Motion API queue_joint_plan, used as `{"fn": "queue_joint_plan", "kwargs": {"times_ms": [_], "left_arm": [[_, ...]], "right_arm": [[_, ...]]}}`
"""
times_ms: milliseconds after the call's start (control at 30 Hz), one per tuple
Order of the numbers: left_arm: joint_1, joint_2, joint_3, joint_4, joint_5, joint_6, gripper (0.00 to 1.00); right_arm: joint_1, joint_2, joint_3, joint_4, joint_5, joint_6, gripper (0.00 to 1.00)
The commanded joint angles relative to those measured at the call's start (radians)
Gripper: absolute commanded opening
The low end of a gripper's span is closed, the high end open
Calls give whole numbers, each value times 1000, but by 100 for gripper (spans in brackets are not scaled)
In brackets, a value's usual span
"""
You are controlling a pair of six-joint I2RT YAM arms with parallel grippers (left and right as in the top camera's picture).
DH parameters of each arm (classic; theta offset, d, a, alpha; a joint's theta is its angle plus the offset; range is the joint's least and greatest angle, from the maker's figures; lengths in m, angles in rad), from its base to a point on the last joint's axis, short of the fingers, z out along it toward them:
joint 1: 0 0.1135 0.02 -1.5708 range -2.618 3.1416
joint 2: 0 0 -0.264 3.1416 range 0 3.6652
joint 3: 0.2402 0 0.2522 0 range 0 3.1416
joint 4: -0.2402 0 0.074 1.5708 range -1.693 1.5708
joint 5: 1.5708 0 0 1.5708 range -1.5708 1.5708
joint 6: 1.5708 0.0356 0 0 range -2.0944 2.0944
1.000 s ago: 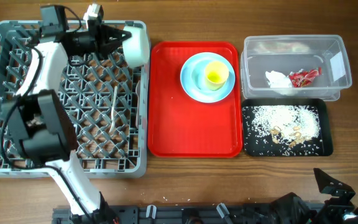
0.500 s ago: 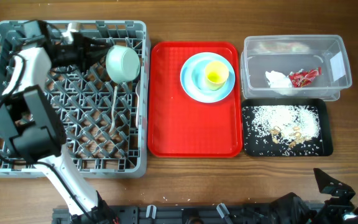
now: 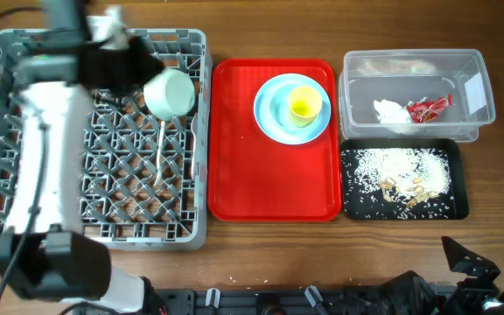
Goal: Sort waste into correct bins and load items into the dishwasher rack
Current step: 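Carry the green bowl to the rack's top and set it down, then grasp the yellow cup on the blue plate with the left gripper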
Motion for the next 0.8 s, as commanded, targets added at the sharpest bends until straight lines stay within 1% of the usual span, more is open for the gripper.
{"fn": "queue_joint_plan", "kwargs": {"times_ms": [0,33,100,167,233,267,333,433,500,533,567,633,667,700,733,767], "left_arm": [[-178,119,-7,33,-437,16,4],[-207,161,-7,48,-477,16,4],[-212,237,-7,72,-545,16,4],[-172,273,-7,87,-597,16,4],[-108,275,-6,87,-606,12,4],[-62,273,-1,86,-590,5,4],[-9,269,27,56,-512,5,4],[13,206,109,-6,-316,-9,11],[-18,156,126,-13,-260,-47,13],[-58,108,126,-11,-224,-63,18],[-126,62,126,-12,-196,-66,33],[-223,41,126,-8,-193,-67,38],[-305,49,126,6,-199,-66,51],[-336,57,126,11,-206,-67,50],[-419,85,126,24,-236,-68,36],[-488,126,126,43,-263,-75,28]], "right_arm": [[-2,7,-1,1,-1,7,100],[-2,7,-1,1,0,7,100],[-2,7,-1,1,-1,7,100],[-2,7,-1,1,-1,7,100],[-2,7,-1,1,-1,7,100],[-2,7,-1,1,-1,7,100],[-2,7,-1,1,-1,7,100],[-2,7,-1,1,-1,7,100],[-2,7,-1,1,-1,7,100],[-2,7,-1,1,0,7,100],[-2,7,-1,1,-1,7,100],[-2,7,-1,1,-1,8,100],[-2,7,-1,1,-1,7,100],[-2,7,-1,1,-1,7,100],[-2,7,-1,1,-1,7,100],[-2,7,-1,1,-1,7,100]]}}
